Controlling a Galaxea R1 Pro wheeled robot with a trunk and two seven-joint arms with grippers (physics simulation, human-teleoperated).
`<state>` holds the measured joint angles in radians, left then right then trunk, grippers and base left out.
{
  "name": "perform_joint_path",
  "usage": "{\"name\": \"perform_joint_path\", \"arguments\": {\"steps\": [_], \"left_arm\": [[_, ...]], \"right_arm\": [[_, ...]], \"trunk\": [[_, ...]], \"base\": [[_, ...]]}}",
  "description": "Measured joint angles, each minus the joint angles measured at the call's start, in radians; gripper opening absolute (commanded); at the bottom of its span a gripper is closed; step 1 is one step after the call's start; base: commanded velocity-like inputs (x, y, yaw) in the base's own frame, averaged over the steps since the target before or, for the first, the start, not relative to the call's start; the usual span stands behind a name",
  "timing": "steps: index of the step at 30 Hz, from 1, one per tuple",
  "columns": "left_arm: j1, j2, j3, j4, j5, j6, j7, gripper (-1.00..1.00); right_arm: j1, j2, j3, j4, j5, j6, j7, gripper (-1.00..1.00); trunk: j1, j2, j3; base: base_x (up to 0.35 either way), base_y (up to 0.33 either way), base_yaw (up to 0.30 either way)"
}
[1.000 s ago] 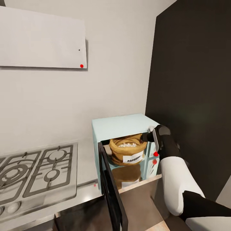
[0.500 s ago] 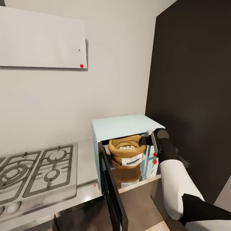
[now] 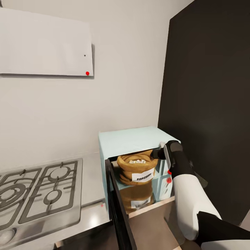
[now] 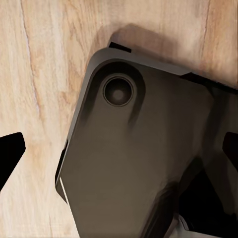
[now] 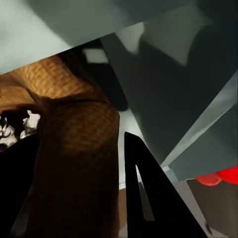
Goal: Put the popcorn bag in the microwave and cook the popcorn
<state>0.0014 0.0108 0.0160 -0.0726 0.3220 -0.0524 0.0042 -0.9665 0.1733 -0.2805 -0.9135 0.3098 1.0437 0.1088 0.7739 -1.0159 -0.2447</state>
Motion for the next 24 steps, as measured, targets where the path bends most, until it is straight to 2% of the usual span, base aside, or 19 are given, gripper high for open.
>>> {"name": "perform_joint_path", "arguments": {"steps": [2, 13, 14, 22, 24], "left_arm": [[0.000, 0.000, 0.000, 0.000, 0.000, 0.000, 0.000, 1.00], [0.000, 0.000, 0.000, 0.000, 0.000, 0.000, 0.000, 1.00], [0.000, 0.000, 0.000, 0.000, 0.000, 0.000, 0.000, 1.00], [0.000, 0.000, 0.000, 0.000, 0.000, 0.000, 0.000, 1.00], [0.000, 0.000, 0.001, 0.000, 0.000, 0.000, 0.000, 1.00]], "right_arm": [[0.009, 0.000, 0.000, 0.000, 0.000, 0.000, 0.000, -1.00], [0.010, 0.000, -0.001, 0.000, -0.001, 0.000, 0.001, -1.00], [0.010, 0.000, -0.001, 0.000, -0.001, 0.000, 0.001, 1.00], [0.010, 0.000, -0.002, -0.001, 0.000, 0.001, 0.006, 1.00], [0.012, 0.000, -0.005, -0.008, 0.031, 0.000, 0.040, 1.00]], "trunk": [[-0.007, 0.000, 0.000], [-0.007, 0.000, 0.000], [-0.007, 0.000, 0.000], [-0.007, 0.000, 0.000], [-0.006, 0.000, 0.000]], "base": [[0.063, 0.000, 0.000], [0.002, 0.000, 0.000], [0.000, 0.000, 0.000], [0.000, 0.000, 0.000], [0.000, 0.000, 0.000]]}}
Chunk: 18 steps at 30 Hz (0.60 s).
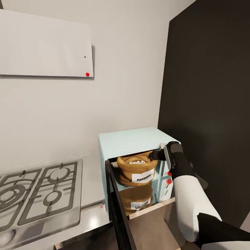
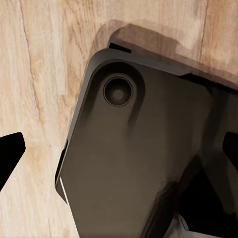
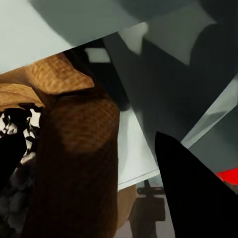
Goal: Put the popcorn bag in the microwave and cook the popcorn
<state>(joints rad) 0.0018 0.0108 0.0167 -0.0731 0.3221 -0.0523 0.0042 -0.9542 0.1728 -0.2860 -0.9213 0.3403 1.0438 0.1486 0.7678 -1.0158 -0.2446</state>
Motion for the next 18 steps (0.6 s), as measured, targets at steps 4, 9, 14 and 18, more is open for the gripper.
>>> {"name": "perform_joint_path", "arguments": {"steps": [4, 9, 14, 18], "left_arm": [[0.000, 0.000, 0.000, 0.000, 0.000, 0.000, 0.000, 1.00], [0.000, 0.000, -0.001, 0.000, 0.000, 0.000, 0.000, 1.00], [0.000, 0.000, 0.000, 0.000, 0.000, 0.000, 0.000, 1.00], [0.000, 0.000, 0.000, 0.000, 0.000, 0.000, 0.000, 1.00]], "right_arm": [[0.004, -0.038, -0.002, -0.006, 0.030, 0.000, 0.208, 1.00], [0.019, -0.088, 0.011, -0.058, -0.042, 0.000, 0.374, 1.00], [0.021, -0.094, 0.013, -0.062, -0.047, 0.000, 0.385, 1.00], [0.021, -0.093, 0.013, -0.061, -0.048, 0.000, 0.384, 1.00]], "trunk": [[0.001, 0.000, 0.000], [0.009, 0.000, 0.000], [0.009, 0.000, 0.000], [0.009, 0.000, 0.000]], "base": [[0.000, 0.000, 0.000], [0.000, 0.000, 0.000], [0.000, 0.000, 0.000], [0.000, 0.000, 0.000]]}}
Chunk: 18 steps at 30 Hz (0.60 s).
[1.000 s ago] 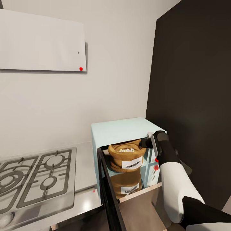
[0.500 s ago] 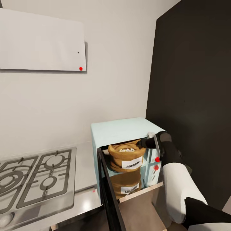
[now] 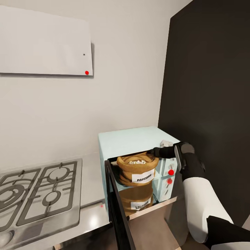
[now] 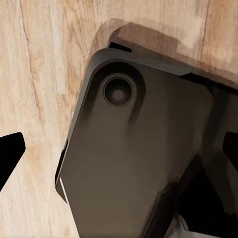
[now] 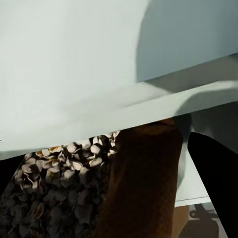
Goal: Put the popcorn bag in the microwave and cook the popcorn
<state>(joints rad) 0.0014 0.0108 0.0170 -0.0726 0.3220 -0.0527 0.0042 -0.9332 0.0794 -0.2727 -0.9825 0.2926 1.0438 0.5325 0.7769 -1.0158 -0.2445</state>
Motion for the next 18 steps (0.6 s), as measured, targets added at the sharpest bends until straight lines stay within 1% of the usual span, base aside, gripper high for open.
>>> {"name": "perform_joint_path", "arguments": {"steps": [2, 3, 5, 6, 7, 8, 10, 18], "left_arm": [[0.000, 0.000, 0.000, 0.000, 0.001, 0.000, 0.000, 1.00], [0.000, 0.000, 0.000, -0.001, 0.001, 0.000, 0.000, 1.00], [0.000, 0.000, 0.000, -0.001, 0.002, 0.000, 0.001, 1.00], [0.000, 0.000, 0.000, -0.001, 0.002, 0.000, 0.001, 1.00], [0.000, 0.000, 0.000, -0.001, 0.002, 0.000, 0.001, 1.00], [0.000, 0.000, 0.000, -0.001, 0.002, 0.000, 0.001, 1.00], [0.000, 0.000, 0.000, -0.001, 0.002, 0.000, 0.001, 1.00], [0.000, 0.000, 0.000, -0.001, 0.002, 0.000, 0.001, 1.00]], "right_arm": [[0.000, 0.000, 0.000, -0.001, 0.002, 0.000, 0.001, 1.00], [-0.001, 0.001, -0.002, -0.001, 0.004, 0.000, 0.001, 1.00], [-0.019, 0.000, -0.002, 0.008, 0.004, 0.001, -0.002, 1.00], [-0.045, -0.011, -0.005, 0.047, -0.005, 0.001, -0.004, 1.00], [-0.047, -0.018, -0.006, 0.028, -0.011, 0.001, -0.004, 1.00], [-0.047, -0.022, -0.005, 0.003, -0.005, 0.001, -0.004, 1.00], [-0.048, -0.027, -0.006, -0.003, 0.047, 0.001, -0.007, 1.00], [-0.047, -0.028, -0.006, -0.003, 0.047, 0.001, -0.006, 1.00]], "trunk": [[0.000, 0.000, 0.000], [0.001, 0.000, 0.000], [0.011, 0.001, 0.000], [0.011, 0.001, 0.000], [0.011, 0.001, 0.000], [0.011, 0.001, 0.000], [0.011, 0.001, 0.000], [0.011, 0.001, 0.000]], "base": [[-0.015, 0.000, 0.000], [-0.183, 0.000, 0.000], [-0.295, 0.000, 0.000], [-0.328, 0.000, 0.000], [-0.336, 0.000, 0.000], [-0.342, 0.000, 0.000], [-0.344, 0.000, 0.000], [-0.296, 0.000, 0.000]]}}
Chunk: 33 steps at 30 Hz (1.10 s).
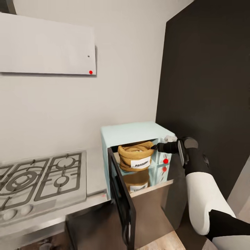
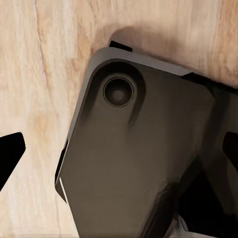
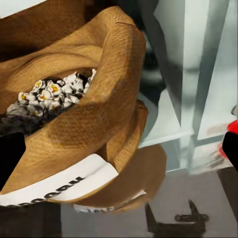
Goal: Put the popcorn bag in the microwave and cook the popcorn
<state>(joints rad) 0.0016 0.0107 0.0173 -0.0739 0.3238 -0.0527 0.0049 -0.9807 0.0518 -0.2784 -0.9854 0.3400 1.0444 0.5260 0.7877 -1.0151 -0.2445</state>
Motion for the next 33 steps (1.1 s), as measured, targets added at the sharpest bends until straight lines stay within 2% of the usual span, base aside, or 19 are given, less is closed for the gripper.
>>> {"name": "perform_joint_path", "arguments": {"steps": [9, 14, 16, 23, 29, 31, 33], "left_arm": [[0.000, 0.000, 0.000, 0.000, 0.000, 0.000, -0.001, 1.00], [0.000, 0.000, 0.000, 0.000, 0.000, 0.000, -0.001, 1.00], [0.000, 0.000, 0.000, 0.000, 0.000, 0.000, -0.001, 1.00], [0.000, 0.000, 0.000, 0.000, 0.000, 0.000, 0.000, 1.00], [0.000, 0.000, 0.000, 0.000, 0.000, 0.000, 0.000, 1.00], [0.000, 0.000, 0.000, 0.000, 0.000, 0.000, 0.000, 1.00], [0.000, 0.000, 0.000, 0.000, 0.000, 0.000, 0.000, 1.00]], "right_arm": [[0.000, 0.002, 0.003, 0.009, -0.003, 0.000, -0.003, 1.00], [0.001, 0.005, 0.003, 0.013, 0.060, 0.000, 0.000, 1.00], [0.001, 0.004, 0.003, 0.015, 0.068, 0.000, 0.001, 1.00], [0.001, 0.004, 0.004, 0.030, 0.073, 0.000, 0.001, 1.00], [0.002, 0.014, 0.004, 0.097, 0.072, -0.001, 0.003, 1.00], [0.001, 0.016, 0.004, 0.149, 0.070, -0.042, 0.005, 1.00], [0.001, 0.017, 0.004, 0.187, 0.070, -0.113, 0.007, 1.00]], "trunk": [[0.000, 0.000, 0.000], [0.000, 0.000, 0.000], [0.000, 0.000, 0.000], [0.000, 0.000, 0.000], [0.000, 0.000, 0.000], [0.000, 0.000, 0.000], [0.000, 0.000, 0.000]], "base": [[-0.058, 0.000, 0.000], [0.000, 0.000, 0.000], [0.000, 0.000, 0.000], [-0.242, 0.000, 0.000], [-0.198, 0.000, 0.000], [-0.030, 0.000, 0.000], [-0.011, 0.000, 0.000]]}}
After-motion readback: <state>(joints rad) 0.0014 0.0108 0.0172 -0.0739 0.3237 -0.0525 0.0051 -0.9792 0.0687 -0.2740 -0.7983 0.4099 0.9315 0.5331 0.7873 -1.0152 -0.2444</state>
